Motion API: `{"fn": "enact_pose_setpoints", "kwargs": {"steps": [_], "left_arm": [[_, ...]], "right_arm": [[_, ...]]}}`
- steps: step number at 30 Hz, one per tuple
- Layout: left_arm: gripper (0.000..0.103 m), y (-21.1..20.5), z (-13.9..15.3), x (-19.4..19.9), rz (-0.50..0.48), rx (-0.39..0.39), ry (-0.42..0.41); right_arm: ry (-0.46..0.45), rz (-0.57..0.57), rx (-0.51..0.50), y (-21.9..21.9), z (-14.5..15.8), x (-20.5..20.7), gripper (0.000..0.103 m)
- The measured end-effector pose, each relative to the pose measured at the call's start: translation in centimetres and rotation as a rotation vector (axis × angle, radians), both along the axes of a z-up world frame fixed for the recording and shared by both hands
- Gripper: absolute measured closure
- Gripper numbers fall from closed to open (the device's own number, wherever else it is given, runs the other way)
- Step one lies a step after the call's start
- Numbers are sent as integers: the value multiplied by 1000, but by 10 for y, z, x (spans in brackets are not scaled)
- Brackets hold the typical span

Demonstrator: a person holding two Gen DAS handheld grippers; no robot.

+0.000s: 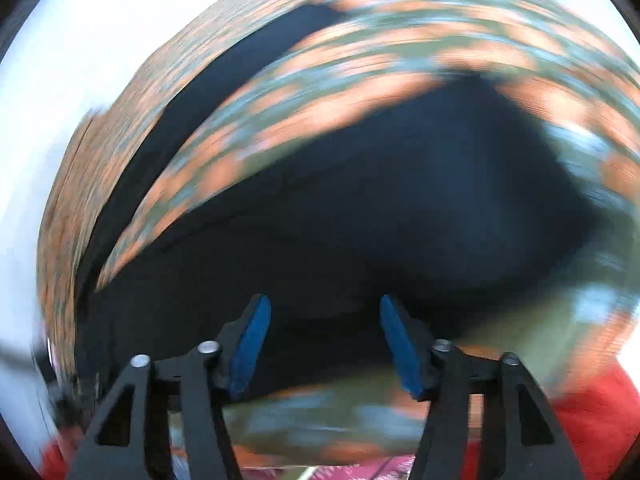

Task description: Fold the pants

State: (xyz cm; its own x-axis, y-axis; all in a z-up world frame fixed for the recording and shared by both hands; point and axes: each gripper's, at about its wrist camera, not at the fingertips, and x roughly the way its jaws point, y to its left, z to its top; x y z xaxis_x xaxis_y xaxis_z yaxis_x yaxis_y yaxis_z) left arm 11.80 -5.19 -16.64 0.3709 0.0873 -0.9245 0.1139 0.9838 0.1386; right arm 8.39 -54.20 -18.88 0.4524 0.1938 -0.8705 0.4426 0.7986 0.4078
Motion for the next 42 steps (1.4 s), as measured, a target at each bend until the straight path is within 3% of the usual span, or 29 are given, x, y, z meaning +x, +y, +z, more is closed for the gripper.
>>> {"fn": "enact_pose_setpoints", "kwargs": {"steps": [1, 4, 8, 14, 30, 35, 39, 42], "left_arm": [[0, 15, 1, -1, 50, 11, -2], [0, 44, 0, -1, 158, 24, 1], [1, 62, 8, -3, 237, 26, -30], [1, 71, 25, -13, 263, 84, -106], [1, 104, 32, 11, 271, 109, -148], [1, 108, 52, 48, 281, -13, -171], [1, 121, 76, 95, 336, -56, -270], [1, 139, 70, 133, 392, -62, -305]], "right_arm": [[-6, -31, 2, -16, 2, -7, 50], [4, -14, -40, -8, 4, -6, 49], [39, 37, -168, 6, 6, 4, 36], [4, 46, -207, 28, 26, -10, 35], [-27, 457, -225, 187, 43, 32, 34], [-46, 605, -141, 253, 56, 86, 34], [-171, 776, -120, 331, 84, 148, 31], [-236, 873, -80, 376, 84, 196, 27]]}}
